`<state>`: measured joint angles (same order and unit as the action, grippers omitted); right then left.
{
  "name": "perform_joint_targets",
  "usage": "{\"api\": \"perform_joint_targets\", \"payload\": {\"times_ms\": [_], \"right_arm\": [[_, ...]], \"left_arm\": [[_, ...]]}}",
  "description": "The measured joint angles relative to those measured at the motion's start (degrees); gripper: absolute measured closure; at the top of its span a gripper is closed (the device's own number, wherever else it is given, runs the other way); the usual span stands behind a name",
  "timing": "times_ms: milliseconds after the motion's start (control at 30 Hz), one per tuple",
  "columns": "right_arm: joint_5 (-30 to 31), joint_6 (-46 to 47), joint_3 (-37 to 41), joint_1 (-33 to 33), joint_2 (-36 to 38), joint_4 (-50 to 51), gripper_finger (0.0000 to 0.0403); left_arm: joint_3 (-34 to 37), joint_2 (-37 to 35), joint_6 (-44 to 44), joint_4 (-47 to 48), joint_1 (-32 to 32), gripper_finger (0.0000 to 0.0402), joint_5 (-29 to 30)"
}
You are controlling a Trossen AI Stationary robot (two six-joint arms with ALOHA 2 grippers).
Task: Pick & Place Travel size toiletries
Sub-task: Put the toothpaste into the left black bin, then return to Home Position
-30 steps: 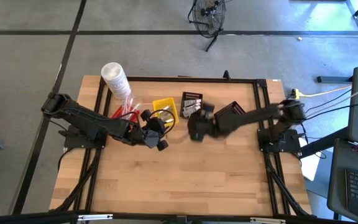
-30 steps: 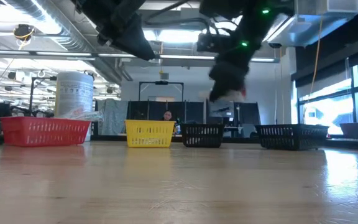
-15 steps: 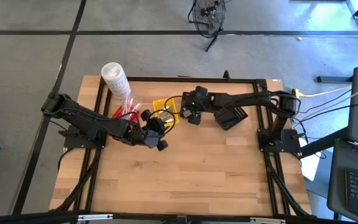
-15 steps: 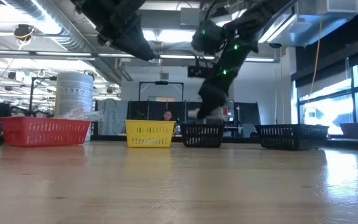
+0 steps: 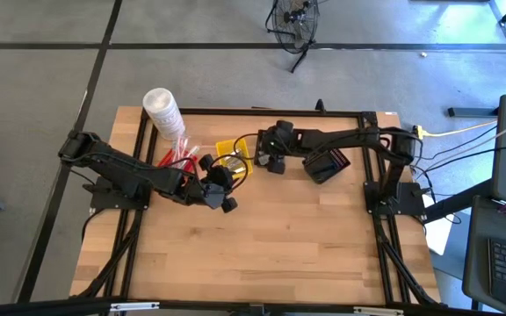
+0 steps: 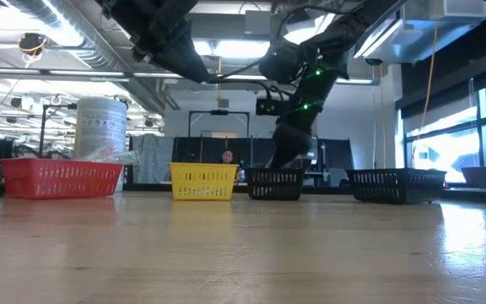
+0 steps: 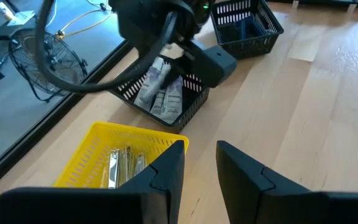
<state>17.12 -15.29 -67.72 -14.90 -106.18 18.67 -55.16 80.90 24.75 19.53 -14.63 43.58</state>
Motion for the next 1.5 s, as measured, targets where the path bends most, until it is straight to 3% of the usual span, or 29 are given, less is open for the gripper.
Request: {"api": "perform_joint_targets", "payload": {"times_ms": [133,300,400,533,700,900,1100,1333,1433,1500], "right_arm": [[-1.9,1.8,0.0,2.1,2.0,4.6,0.0146],[-8.2,7.8,-3.7,6.3,6.8,20.5,0.0132],[-9.3,14.6,-7.6,8.9,9.7,31.0,0.0135],[-9.2,11.8,-8.0,11.6,15.3,36.5,0.0147],[-9.8,16.9,0.1,15.7,27.2,33.3,0.0163],[-9.7,19.2,17.8,20.3,46.1,20.1,0.0178],[-8.7,14.7,30.6,21.2,63.4,5.7,0.0190],[-8.6,10.8,40.3,21.1,76.3,-5.8,0.0202],[-8.5,10.8,43.3,21.1,80.1,-5.4,0.0206],[-7.1,10.7,44.7,21.1,82.3,-5.5,0.0209]], "left_arm": [[0.0,-0.3,0.0,0.9,-0.2,0.0313,-0.3],[0.1,-5.2,0.0,2.3,-2.3,0.0313,1.8],[0.1,-9.0,-0.1,4.5,-4.3,0.0313,5.0],[0.1,-13.1,0.4,11.7,-7.8,0.0313,12.2],[2.7,-16.6,8.2,17.9,-15.1,0.0313,23.3],[8.9,-21.6,13.8,19.3,-23.2,0.0313,26.9],[16.1,-26.0,17.0,17.2,-27.7,0.0313,27.6],[26.1,-28.0,15.2,6.5,-29.2,0.0313,30.4],[27.1,-29.4,15.1,1.9,-29.1,0.0313,28.4],[27.6,-30.2,12.2,-3.7,-28.8,0.0313,23.9]]}}
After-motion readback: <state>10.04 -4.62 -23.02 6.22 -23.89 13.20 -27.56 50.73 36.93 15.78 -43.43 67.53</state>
